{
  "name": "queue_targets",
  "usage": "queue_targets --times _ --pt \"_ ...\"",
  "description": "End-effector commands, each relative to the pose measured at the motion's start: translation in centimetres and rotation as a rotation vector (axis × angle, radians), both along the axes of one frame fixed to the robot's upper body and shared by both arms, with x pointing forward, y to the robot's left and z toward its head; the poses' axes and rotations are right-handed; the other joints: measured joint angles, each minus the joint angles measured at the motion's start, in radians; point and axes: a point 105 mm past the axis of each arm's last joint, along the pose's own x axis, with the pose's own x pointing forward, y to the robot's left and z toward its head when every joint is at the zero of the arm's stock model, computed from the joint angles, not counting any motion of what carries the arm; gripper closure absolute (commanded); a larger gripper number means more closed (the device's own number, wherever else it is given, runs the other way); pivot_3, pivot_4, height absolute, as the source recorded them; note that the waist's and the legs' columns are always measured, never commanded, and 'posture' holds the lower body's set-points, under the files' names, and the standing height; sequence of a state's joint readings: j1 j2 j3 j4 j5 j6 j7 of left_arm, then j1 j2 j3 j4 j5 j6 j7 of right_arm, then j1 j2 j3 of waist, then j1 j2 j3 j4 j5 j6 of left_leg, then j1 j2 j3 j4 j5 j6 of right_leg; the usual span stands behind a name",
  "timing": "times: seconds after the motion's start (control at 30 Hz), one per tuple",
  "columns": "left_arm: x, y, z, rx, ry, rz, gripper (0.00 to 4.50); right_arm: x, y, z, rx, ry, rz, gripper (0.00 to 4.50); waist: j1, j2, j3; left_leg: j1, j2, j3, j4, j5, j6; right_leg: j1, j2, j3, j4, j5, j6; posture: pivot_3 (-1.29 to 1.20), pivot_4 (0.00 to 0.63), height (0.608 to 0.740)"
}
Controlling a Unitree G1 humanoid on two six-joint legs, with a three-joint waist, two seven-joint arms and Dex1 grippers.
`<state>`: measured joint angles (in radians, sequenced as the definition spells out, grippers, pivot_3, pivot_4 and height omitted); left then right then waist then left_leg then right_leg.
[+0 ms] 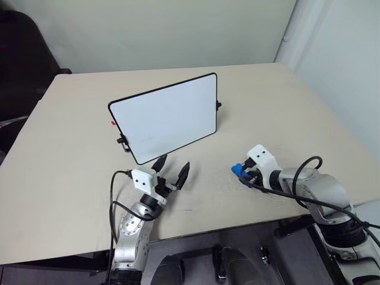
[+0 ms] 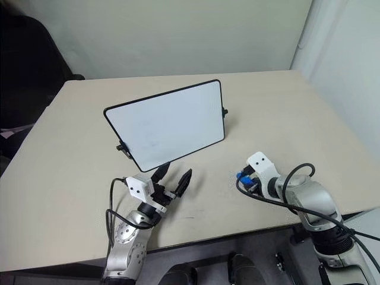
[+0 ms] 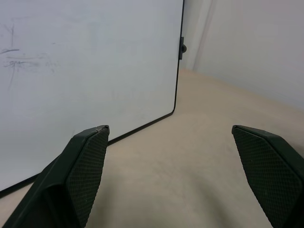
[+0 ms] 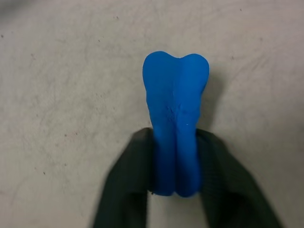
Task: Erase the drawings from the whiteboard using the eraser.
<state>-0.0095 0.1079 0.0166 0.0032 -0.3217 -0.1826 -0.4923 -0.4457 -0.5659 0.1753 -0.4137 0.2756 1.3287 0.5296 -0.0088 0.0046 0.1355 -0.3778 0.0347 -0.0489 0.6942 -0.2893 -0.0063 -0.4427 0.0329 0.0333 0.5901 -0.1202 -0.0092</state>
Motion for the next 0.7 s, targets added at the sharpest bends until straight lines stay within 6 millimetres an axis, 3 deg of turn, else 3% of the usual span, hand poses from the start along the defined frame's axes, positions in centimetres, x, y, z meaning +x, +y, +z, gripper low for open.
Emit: queue_targets --times 0.03,0.07,0.2,0.33,0.43,0.53,0.7 --pt "0.1 -0.4 0.9 0.0 -0.044 -0.007 0.0 0.6 -0.8 1.4 0.011 -0.069 -0.005 1.79 0.001 0.0 0.0 -0.001 0.0 0.0 0.001 -0.001 0.001 0.0 0.0 0.0 -0.001 0.0 0.001 0.0 0.15 0.74" --pt "0.2 -0.4 0.9 0.0 -0.045 -0.007 0.0 0.5 -0.8 1.5 0.012 -0.076 0.01 1.44 0.002 0.0 0.0 -0.001 -0.001 0.0 0.001 -0.001 0.001 0.0 -0.001 0.0 -0.001 0.001 0.001 0.0 0.15 0.74" --pt "0.2 -0.2 0.9 0.001 -0.047 -0.001 0.0 -0.4 -1.0 5.6 0.115 -0.291 0.137 0.07 0.01 0.001 0.001 -0.005 -0.003 -0.002 0.002 -0.003 0.005 -0.001 -0.001 0.001 -0.003 0.002 0.006 0.0 0.15 0.74" --pt "0.3 -0.1 1.1 -0.004 -0.048 -0.004 0.0 -0.5 -1.3 10.5 0.236 -0.681 0.173 0.07 0.014 0.001 0.001 -0.006 -0.003 -0.002 0.002 -0.005 0.005 -0.001 -0.001 0.001 -0.004 -0.001 0.009 0.0 0.15 0.74" --pt "0.4 -0.2 1.0 -0.016 -0.046 -0.017 0.0 -2.0 0.4 11.0 0.465 -0.669 0.253 0.07 0.014 0.001 0.001 -0.005 -0.003 -0.002 0.003 -0.005 0.006 -0.001 -0.001 0.002 -0.004 -0.002 0.01 0.0 0.15 0.74" --pt "0.4 0.1 1.2 0.003 -0.057 -0.004 0.0 -2.2 1.6 11.8 0.617 -0.729 0.254 0.07 0.014 0.002 0.001 -0.005 -0.003 0.0 0.004 -0.007 0.008 -0.001 -0.001 0.003 -0.005 -0.003 0.011 0.0 0.15 0.74" --pt "0.2 0.3 1.5 0.0 -0.056 -0.014 0.0 -1.9 1.9 12.0 0.688 -0.765 0.232 0.07 0.013 0.001 0.001 -0.005 -0.003 0.0 0.004 -0.009 0.01 0.0 -0.002 0.003 -0.006 -0.002 0.011 0.0 0.15 0.74"
